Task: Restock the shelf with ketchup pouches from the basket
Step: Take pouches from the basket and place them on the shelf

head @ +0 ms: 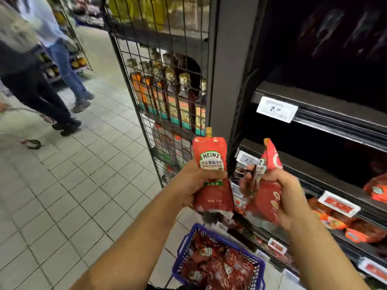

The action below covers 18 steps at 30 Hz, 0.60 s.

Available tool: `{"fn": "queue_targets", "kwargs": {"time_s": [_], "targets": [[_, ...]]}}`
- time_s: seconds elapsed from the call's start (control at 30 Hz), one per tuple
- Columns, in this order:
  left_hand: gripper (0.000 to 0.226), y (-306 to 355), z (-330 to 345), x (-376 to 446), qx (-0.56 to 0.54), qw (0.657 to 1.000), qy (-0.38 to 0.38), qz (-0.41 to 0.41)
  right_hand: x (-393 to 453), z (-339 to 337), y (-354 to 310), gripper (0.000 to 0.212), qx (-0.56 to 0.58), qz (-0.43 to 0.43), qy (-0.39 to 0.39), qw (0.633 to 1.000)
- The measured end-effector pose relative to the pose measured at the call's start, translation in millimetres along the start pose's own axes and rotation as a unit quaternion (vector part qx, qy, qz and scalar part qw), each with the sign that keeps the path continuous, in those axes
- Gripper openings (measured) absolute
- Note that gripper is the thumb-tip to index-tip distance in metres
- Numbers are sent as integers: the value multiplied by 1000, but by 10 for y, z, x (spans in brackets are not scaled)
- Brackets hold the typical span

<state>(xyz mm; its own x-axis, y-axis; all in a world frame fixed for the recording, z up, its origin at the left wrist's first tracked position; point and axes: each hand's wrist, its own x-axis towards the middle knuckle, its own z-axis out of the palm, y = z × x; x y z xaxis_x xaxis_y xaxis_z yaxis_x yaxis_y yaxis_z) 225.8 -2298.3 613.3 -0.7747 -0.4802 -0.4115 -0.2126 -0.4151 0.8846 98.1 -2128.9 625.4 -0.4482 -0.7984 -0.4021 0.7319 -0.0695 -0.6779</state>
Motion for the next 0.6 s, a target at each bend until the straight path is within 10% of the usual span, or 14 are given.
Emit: {"fn": "queue_targets", "kwargs": {"time_s": [0.4, 0.6], "targets": [[53, 703, 155, 320, 43, 995, -33, 84, -28, 395, -636, 24, 11, -29, -38, 999], [48, 761, 653, 470, 75, 987, -11, 140, -128, 195, -1057, 48, -28, -10, 4, 1000]]}}
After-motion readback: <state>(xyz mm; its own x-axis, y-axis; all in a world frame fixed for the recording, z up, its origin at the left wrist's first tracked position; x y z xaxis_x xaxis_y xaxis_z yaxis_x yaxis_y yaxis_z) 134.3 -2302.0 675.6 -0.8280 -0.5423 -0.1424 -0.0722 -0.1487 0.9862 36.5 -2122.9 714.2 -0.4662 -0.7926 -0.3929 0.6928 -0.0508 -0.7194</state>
